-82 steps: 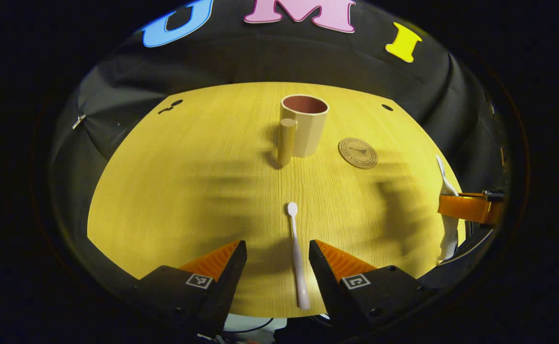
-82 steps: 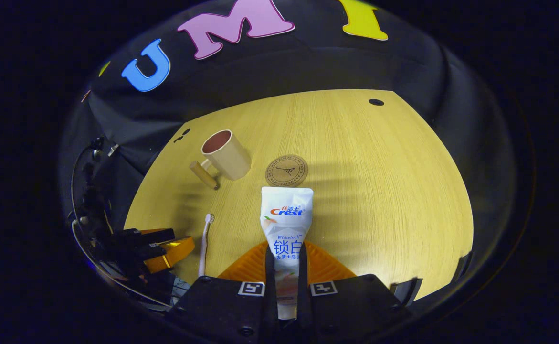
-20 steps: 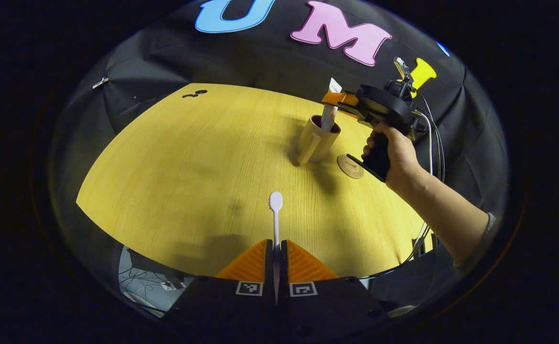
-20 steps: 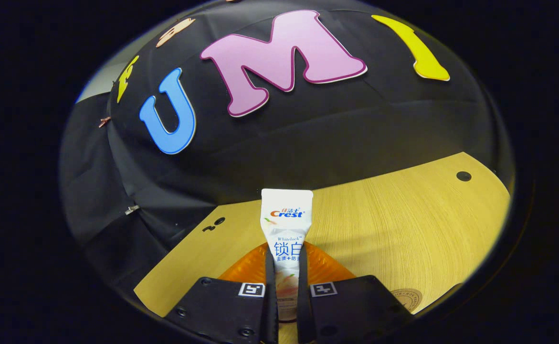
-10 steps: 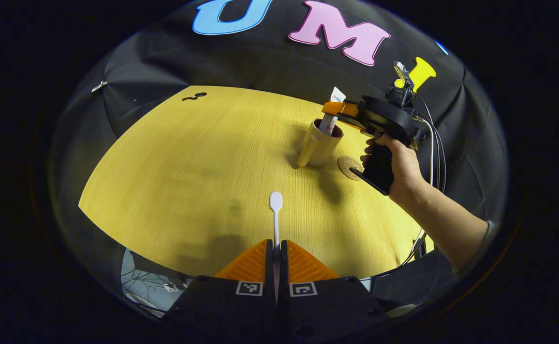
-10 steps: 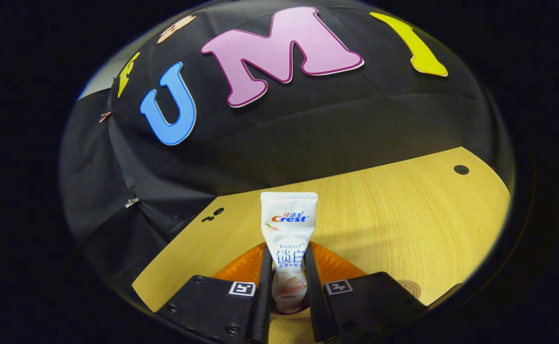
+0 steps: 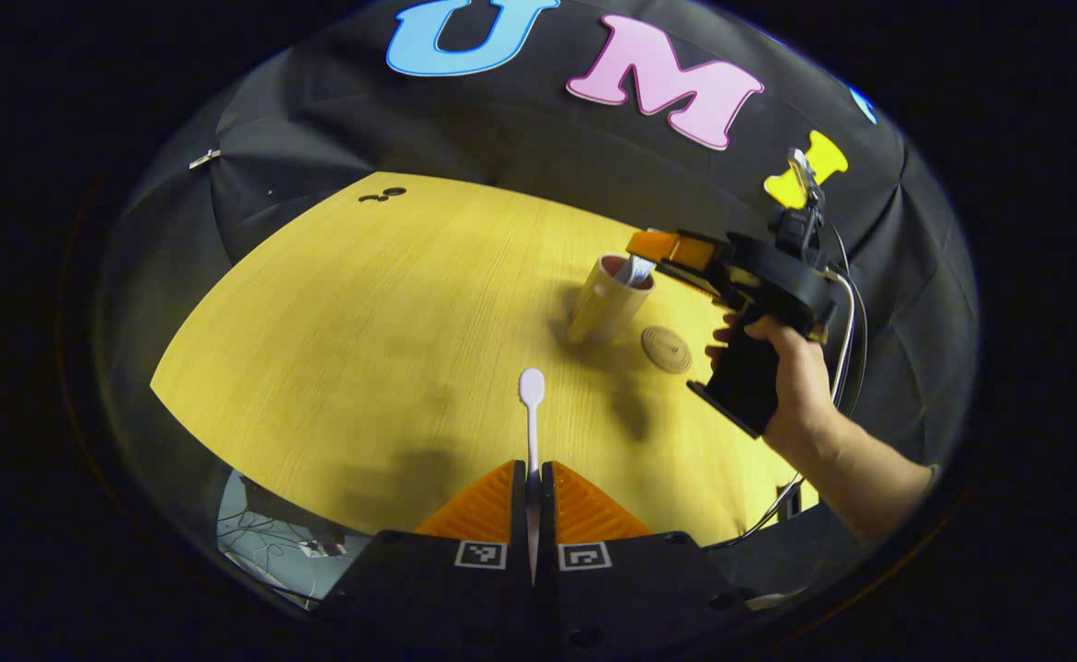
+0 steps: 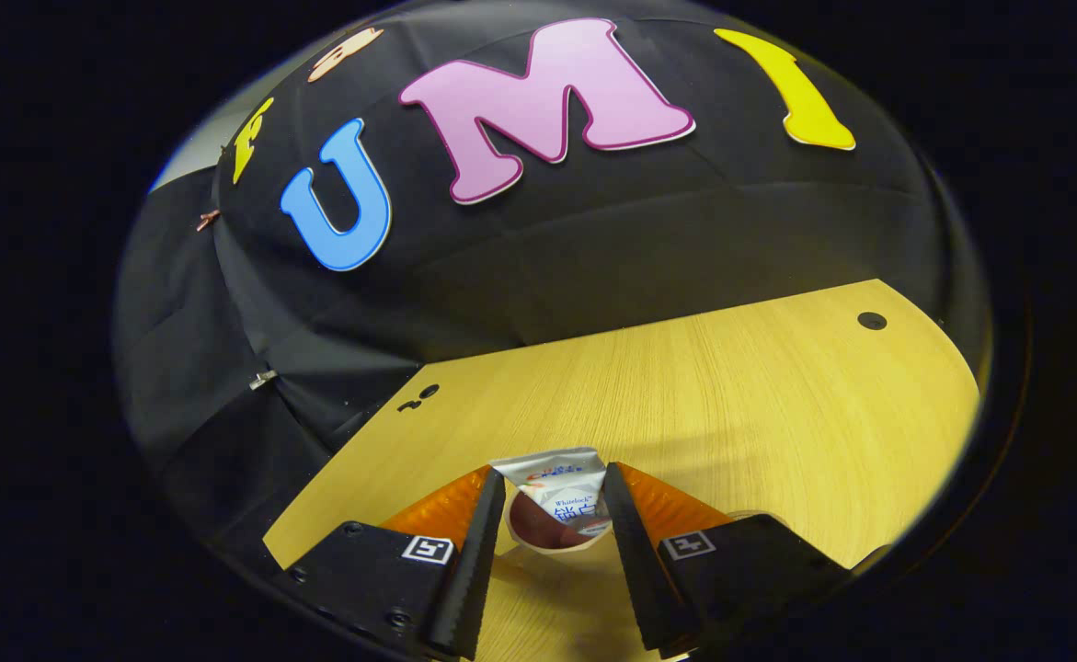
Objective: Put the toothbrush and toothpaste on the desktop into the cup, then pick up the cup and place it on the coaster on the desktop.
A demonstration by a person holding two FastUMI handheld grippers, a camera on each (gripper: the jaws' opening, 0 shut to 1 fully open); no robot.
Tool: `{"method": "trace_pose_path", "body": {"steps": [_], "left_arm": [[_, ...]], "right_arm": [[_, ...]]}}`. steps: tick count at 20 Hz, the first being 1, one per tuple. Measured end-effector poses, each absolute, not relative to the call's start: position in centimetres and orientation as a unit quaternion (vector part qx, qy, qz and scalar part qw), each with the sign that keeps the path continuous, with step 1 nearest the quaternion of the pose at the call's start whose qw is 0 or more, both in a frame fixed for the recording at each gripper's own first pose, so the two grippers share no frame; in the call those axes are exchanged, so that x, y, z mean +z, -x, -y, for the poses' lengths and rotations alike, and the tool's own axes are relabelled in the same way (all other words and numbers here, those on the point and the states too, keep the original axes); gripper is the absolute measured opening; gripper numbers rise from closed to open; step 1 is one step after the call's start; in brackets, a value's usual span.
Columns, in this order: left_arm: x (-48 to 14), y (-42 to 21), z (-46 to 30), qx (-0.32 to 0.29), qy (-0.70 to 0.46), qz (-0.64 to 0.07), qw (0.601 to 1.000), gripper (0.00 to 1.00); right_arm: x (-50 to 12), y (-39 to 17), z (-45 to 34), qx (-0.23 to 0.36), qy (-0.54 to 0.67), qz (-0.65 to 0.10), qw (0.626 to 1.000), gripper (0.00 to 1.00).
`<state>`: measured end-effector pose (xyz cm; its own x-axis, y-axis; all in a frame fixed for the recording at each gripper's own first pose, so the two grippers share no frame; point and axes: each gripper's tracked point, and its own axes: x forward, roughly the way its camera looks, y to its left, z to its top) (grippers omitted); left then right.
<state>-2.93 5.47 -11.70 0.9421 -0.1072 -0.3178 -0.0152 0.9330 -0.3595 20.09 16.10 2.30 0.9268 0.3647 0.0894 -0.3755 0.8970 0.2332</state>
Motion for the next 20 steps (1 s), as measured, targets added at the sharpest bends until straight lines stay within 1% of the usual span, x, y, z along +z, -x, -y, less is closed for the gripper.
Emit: {"method": "trace_pose_path", "body": {"steps": [3,5,7,9,12,15,20], "left_arm": [[-7.0,1.1,-5.0,-0.042,0.194,-0.117,0.973,0.06],[-2.9,-1.0,-4.8,-0.057,0.195,-0.076,0.976,0.06],[0.6,-2.8,-4.2,-0.074,0.195,-0.042,0.977,0.06],[3.2,-4.8,-3.4,-0.088,0.200,-0.014,0.976,0.06],[6.3,-8.3,-2.7,-0.094,0.206,0.028,0.974,0.06],[8.2,-12.1,-2.8,-0.086,0.220,0.060,0.970,0.06],[8.5,-17.2,-4.0,-0.054,0.231,0.082,0.968,0.06]], "right_arm": [[4.7,-17.3,-13.8,0.193,-0.155,0.037,0.968,0.66],[4.7,-14.6,-11.4,0.194,-0.168,0.025,0.966,0.66],[3.0,-13.1,-9.3,0.175,-0.165,-0.005,0.971,0.66],[-0.4,-11.9,-7.0,0.145,-0.159,-0.058,0.975,0.66],[-3.9,-9.4,-5.0,0.142,-0.176,-0.105,0.969,0.67],[-7.1,-7.3,-3.2,0.139,-0.183,-0.136,0.964,0.67],[-9.4,-5.4,-0.8,0.138,-0.187,-0.157,0.960,0.67]]}}
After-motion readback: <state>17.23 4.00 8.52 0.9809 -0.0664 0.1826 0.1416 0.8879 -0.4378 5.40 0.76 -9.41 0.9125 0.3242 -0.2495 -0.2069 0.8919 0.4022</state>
